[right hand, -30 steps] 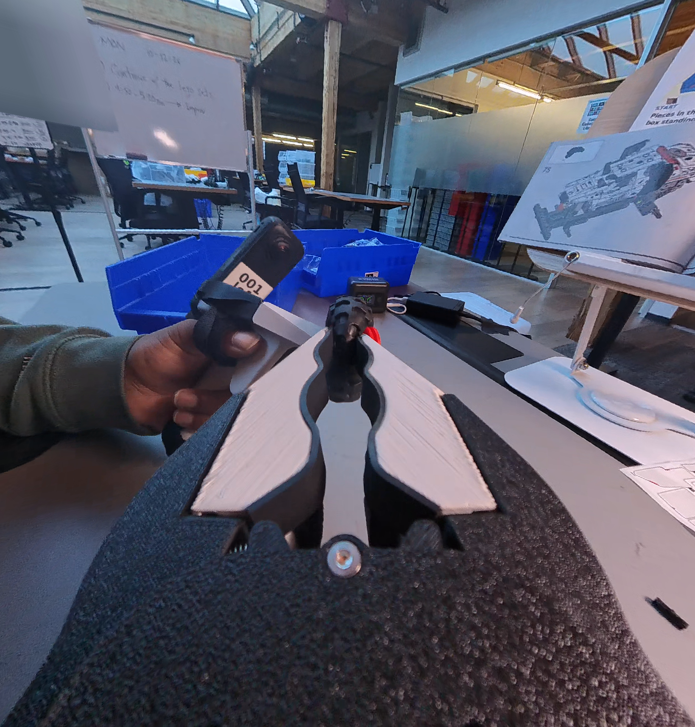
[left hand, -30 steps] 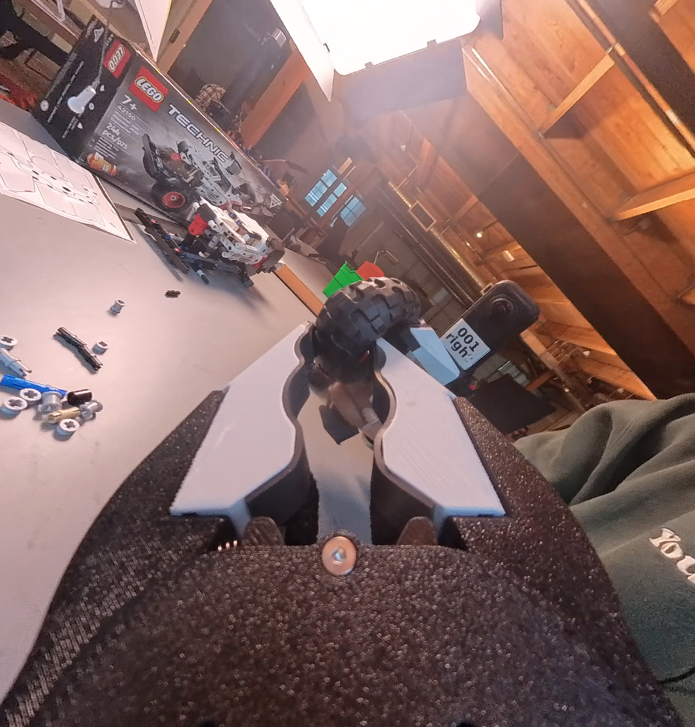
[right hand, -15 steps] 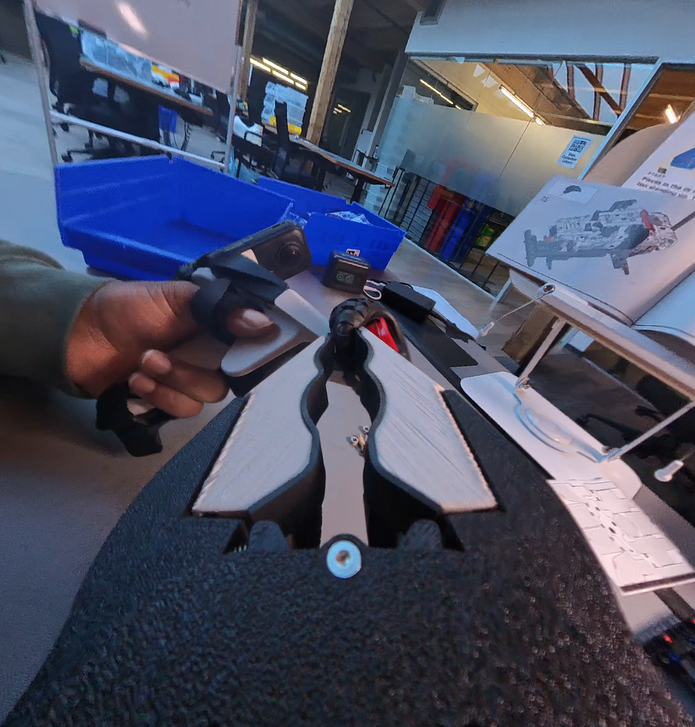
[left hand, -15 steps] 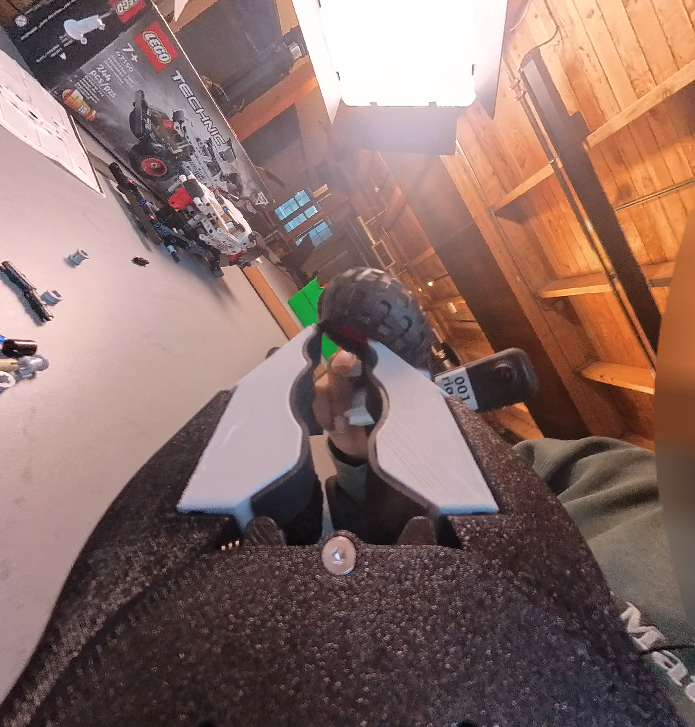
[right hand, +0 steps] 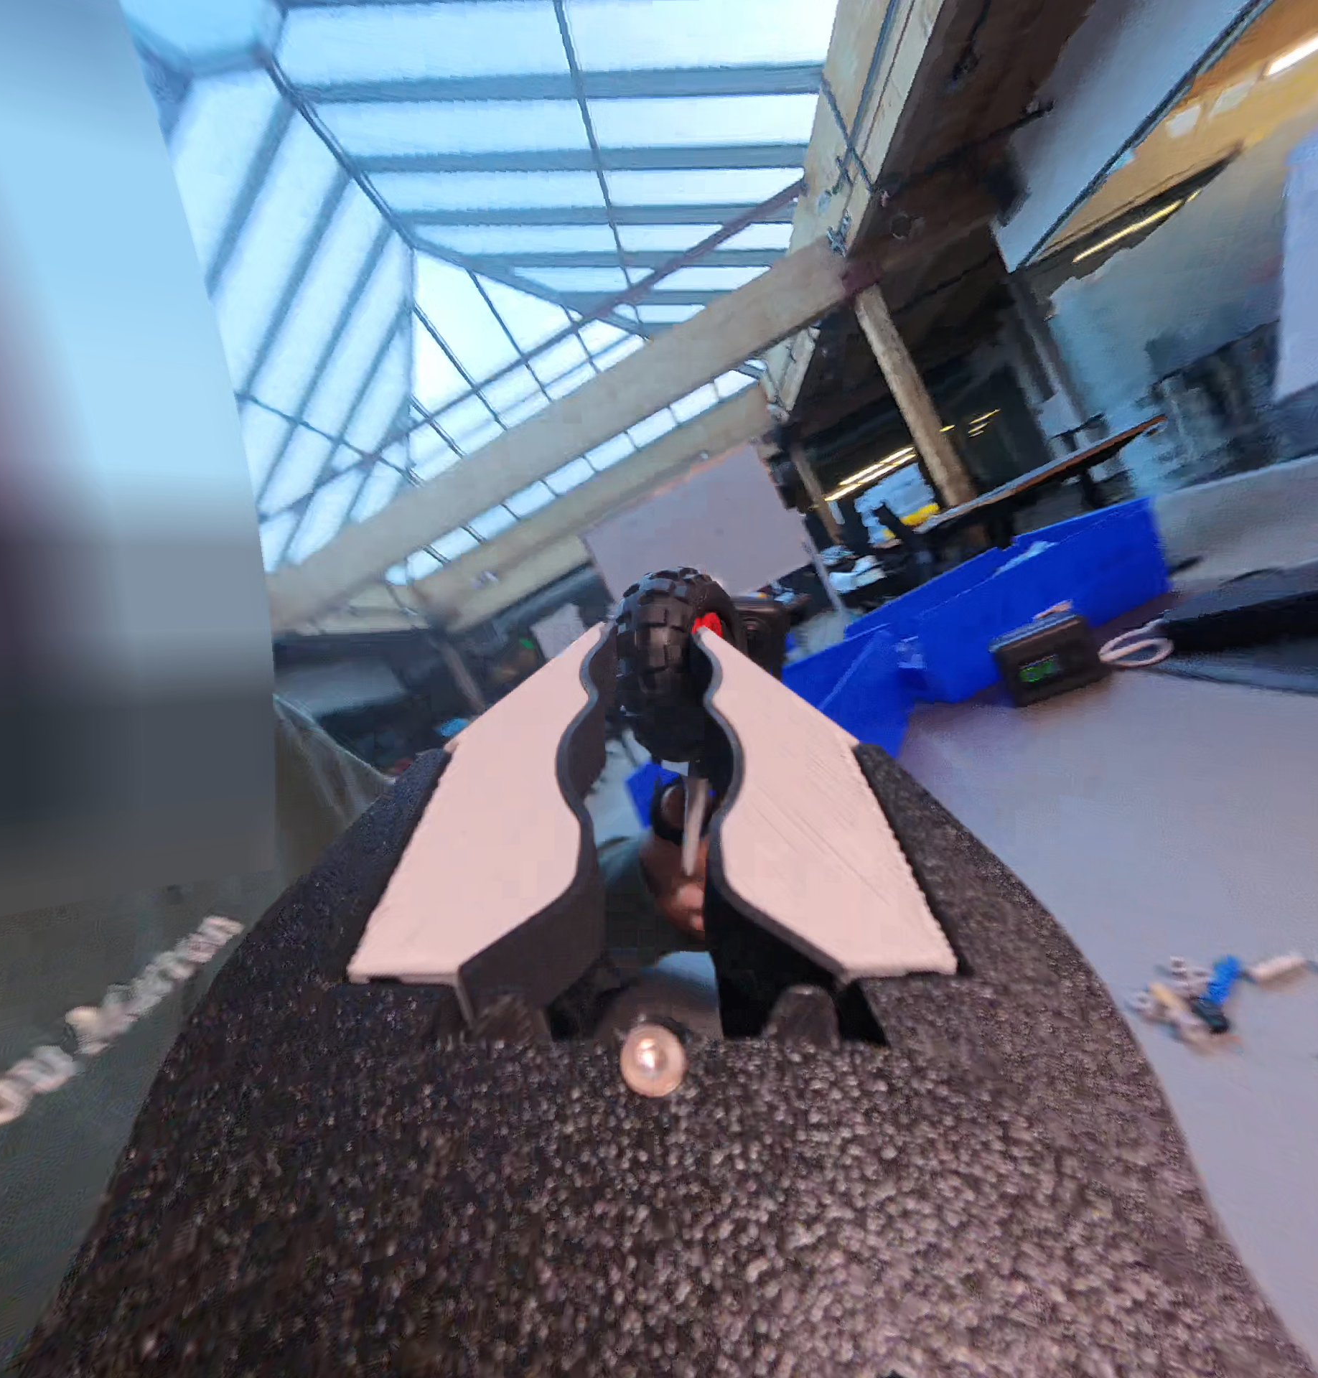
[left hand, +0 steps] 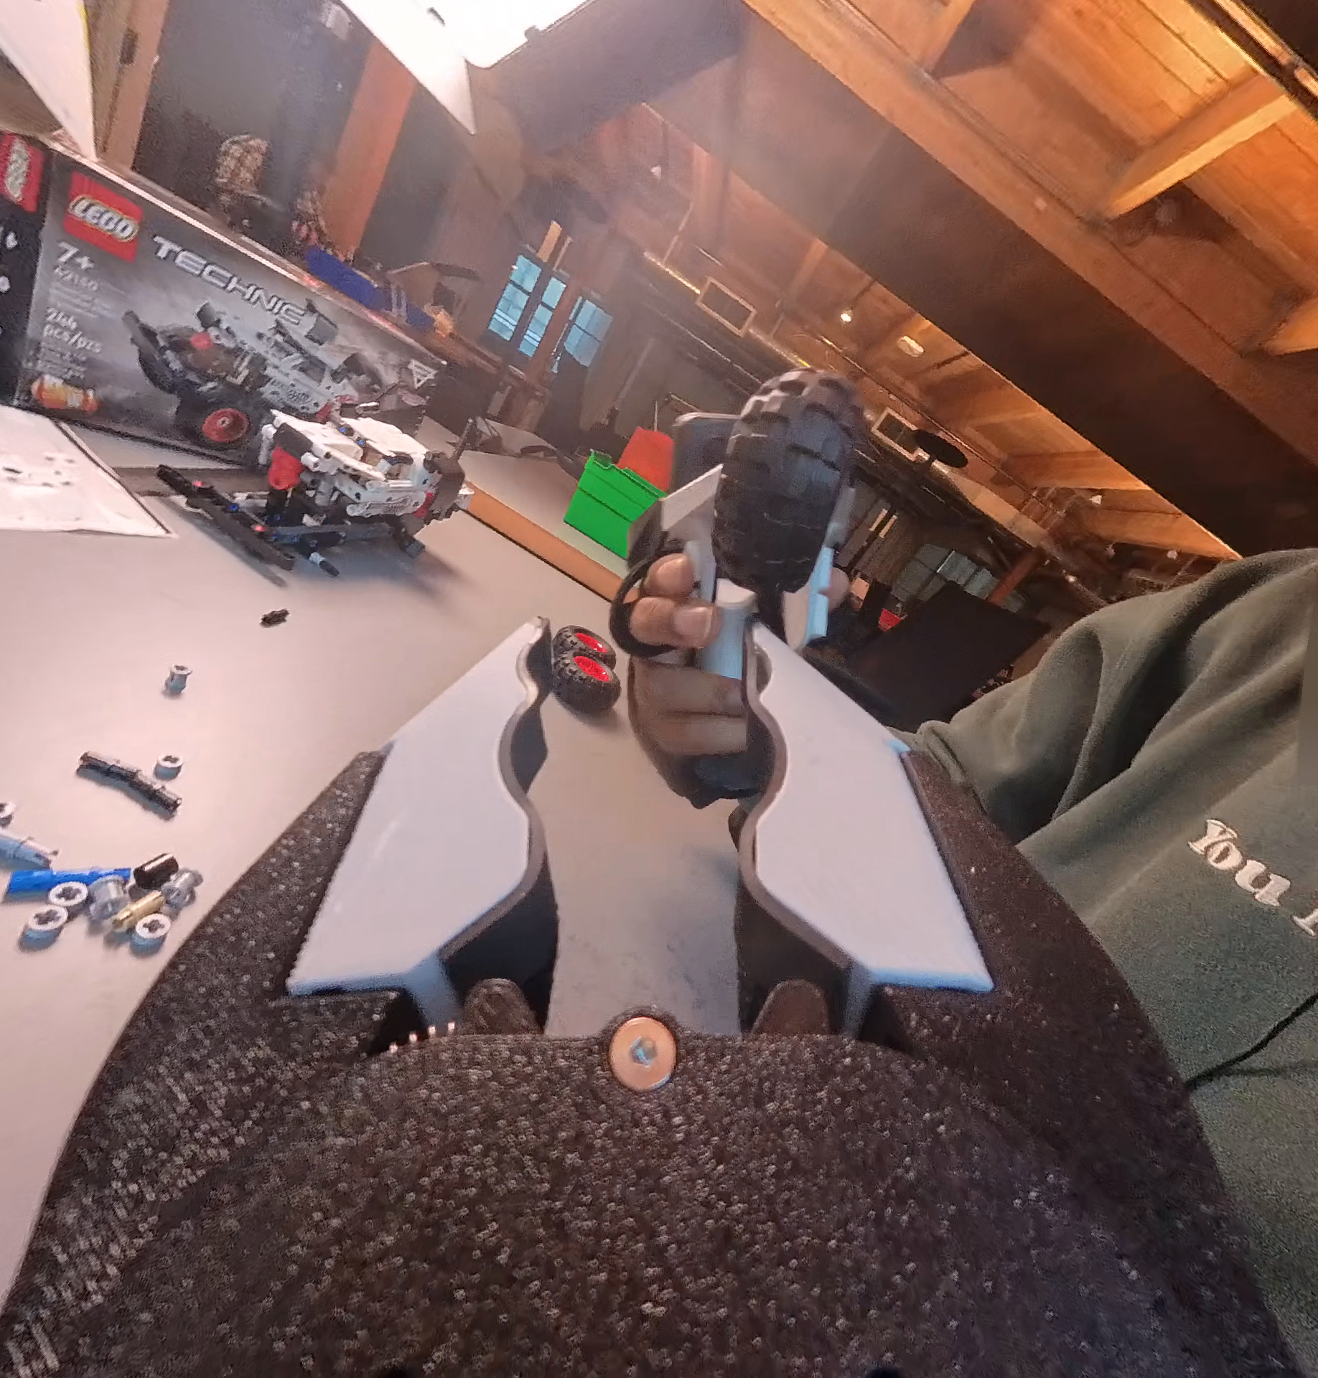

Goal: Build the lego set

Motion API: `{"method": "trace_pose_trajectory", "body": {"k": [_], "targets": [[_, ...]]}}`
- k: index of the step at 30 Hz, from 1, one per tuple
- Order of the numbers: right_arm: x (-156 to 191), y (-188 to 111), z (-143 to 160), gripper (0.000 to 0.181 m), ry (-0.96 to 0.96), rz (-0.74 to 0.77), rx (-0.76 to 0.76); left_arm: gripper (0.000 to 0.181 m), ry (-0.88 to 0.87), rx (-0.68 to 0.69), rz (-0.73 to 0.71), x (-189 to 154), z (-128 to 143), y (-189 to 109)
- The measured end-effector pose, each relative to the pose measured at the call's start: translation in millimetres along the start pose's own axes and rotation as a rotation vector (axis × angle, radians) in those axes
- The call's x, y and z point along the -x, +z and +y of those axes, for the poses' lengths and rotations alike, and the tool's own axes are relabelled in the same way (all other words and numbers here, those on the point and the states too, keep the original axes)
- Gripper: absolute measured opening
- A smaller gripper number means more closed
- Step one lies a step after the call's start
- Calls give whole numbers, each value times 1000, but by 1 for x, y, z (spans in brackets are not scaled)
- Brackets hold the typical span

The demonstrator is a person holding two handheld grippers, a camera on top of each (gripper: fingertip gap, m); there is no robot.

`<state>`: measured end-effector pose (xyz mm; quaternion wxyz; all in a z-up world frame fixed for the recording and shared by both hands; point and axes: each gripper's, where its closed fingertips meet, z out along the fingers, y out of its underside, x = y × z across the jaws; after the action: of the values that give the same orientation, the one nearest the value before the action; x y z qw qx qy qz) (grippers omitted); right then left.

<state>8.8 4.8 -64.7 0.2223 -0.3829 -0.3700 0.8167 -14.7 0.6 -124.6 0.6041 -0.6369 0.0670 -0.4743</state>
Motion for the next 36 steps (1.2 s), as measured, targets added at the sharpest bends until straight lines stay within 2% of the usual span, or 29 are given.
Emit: {"method": "trace_pose_trajectory", "body": {"k": [2, 4, 6, 8, 9, 10, 14, 21, 24, 27, 31, 36], "targets": [[-2, -7, -3, 18, 234, -103, -31, 57, 25, -8, 34, -9, -2, 2], [-10, -8, 2, 18, 366, -123, -47, 61, 35, -1, 79, -20, 1, 6], [-10, -3, 16, 19, 477, -152, 7, 60, 21, -12, 133, -30, 1, 7], [-9, 0, 25, 19, 508, -164, 25, 53, -8, -8, 174, -36, 1, 5], [-11, 1, 26, 19, 517, -154, 24, 38, -19, -7, 205, -40, 0, 3], [-14, 0, 27, 19, 510, -136, 25, 29, -33, -9, 205, -40, -1, 1], [-21, -1, 29, 19, 328, -40, 62, 27, -40, 25, 131, -30, 2, 0], [-8, -9, 33, 21, 129, -29, 200, 26, -22, 84, 175, -40, 9, 1], [-3, -11, 41, 35, 67, -27, 271, 26, -30, 71, 168, -38, 8, 0], [-14, -10, 48, 24, -27, 65, 307, 26, -33, 71, 142, -31, 7, -2], [-28, -12, 46, 23, -76, 146, 308, 28, 0, 96, 16, -12, 13, 0], [-34, -16, 55, 22, -165, 196, 392, 28, 26, 120, -49, -1, 16, -3]]}}
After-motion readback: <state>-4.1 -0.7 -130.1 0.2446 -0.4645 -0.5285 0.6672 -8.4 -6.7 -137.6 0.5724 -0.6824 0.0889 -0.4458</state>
